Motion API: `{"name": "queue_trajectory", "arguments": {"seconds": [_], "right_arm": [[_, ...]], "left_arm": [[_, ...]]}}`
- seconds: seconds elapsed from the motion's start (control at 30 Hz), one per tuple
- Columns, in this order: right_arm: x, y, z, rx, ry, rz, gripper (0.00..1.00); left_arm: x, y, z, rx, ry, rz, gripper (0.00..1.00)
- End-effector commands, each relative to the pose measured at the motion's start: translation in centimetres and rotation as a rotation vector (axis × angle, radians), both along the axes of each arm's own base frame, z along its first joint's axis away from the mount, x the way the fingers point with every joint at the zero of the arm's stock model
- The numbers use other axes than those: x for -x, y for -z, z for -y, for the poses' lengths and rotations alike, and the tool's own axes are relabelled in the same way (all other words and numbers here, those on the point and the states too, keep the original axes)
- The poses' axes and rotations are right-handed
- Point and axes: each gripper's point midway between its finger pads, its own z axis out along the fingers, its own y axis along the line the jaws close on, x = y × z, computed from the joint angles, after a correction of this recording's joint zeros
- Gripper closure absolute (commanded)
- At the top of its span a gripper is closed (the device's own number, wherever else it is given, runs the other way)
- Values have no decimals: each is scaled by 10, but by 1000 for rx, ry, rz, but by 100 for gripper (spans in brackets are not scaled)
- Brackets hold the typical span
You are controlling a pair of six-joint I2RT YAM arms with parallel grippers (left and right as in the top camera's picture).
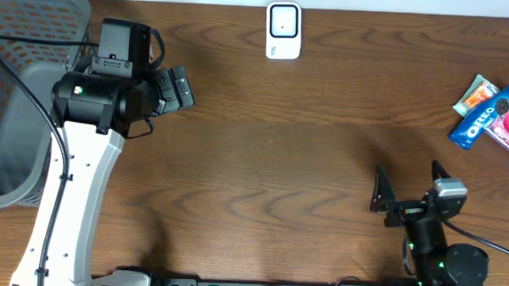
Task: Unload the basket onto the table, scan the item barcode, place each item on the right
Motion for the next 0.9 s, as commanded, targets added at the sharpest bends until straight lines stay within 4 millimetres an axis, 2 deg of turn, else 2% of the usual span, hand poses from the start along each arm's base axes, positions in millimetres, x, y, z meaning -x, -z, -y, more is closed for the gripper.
{"name": "queue_trajectory", "arguments": {"seconds": [0.0, 0.33, 0.87], "right_arm": [[-2, 11, -9, 6, -47, 41, 1], [-7, 27, -13, 5, -64, 114, 1], [-10, 31, -13, 40, -61, 190, 1]], "left_arm": [[0, -1, -4, -19, 3, 5, 2], [0, -1, -4, -20, 4, 5, 2], [0, -1, -4, -20, 4, 5, 2]]}}
